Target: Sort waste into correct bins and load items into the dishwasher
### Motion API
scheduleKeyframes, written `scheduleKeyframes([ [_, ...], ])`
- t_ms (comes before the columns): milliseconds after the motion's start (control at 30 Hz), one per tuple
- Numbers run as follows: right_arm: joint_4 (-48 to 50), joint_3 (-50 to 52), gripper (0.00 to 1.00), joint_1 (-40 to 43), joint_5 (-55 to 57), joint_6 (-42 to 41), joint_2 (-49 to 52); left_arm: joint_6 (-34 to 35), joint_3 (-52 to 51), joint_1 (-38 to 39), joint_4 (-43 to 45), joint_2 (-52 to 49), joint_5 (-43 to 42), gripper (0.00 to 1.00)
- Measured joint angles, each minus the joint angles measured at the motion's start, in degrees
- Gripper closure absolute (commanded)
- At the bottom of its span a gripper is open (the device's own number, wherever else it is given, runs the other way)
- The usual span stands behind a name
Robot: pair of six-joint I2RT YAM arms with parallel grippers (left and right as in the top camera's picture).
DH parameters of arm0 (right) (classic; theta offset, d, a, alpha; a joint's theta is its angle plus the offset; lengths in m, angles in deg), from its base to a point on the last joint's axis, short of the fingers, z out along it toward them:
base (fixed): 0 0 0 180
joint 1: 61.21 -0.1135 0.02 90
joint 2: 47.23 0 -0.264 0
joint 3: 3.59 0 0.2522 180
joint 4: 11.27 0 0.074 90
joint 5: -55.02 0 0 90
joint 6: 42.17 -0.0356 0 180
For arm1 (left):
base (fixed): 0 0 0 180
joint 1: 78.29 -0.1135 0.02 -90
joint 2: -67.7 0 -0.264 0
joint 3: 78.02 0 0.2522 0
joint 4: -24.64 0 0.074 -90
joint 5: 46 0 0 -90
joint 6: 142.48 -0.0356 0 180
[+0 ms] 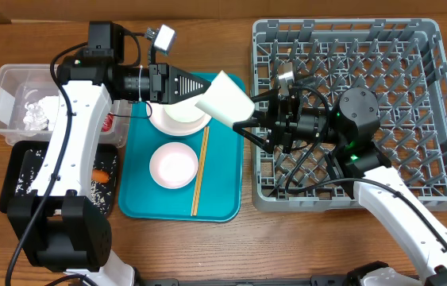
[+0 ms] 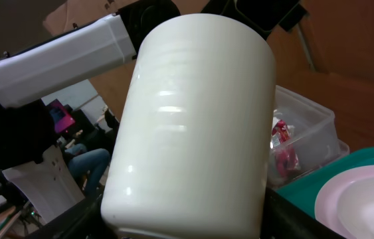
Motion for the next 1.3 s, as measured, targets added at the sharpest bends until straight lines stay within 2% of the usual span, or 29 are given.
scheduleKeyframes([
  [233,-0.2,0.0,0.37,0.0,0.1,-0.7,0.0,0.0,0.0,0.0,0.0,0.0,0.3,0.96],
  [400,0.3,0.0,0.31,0.1,0.2,-1.1,0.3,0.0,0.0,-0.1,-0.3,0.0,1.2,0.96],
  [667,1.8,0.0,0.30,0.0,1.2,-1.1,0.4,0.0,0.0,0.0,-0.5,0.0,2.4,0.96],
  [933,3.2,0.0,0.20,0.0,1.6,-1.0,0.4,0.0,0.0,0.0,-0.7,0.0,3.6,0.96],
  [1300,3.3,0.0,0.16,0.0,1.9,-1.0,0.4,0.0,0.0,0.0,-0.7,0.0,4.4,0.96],
])
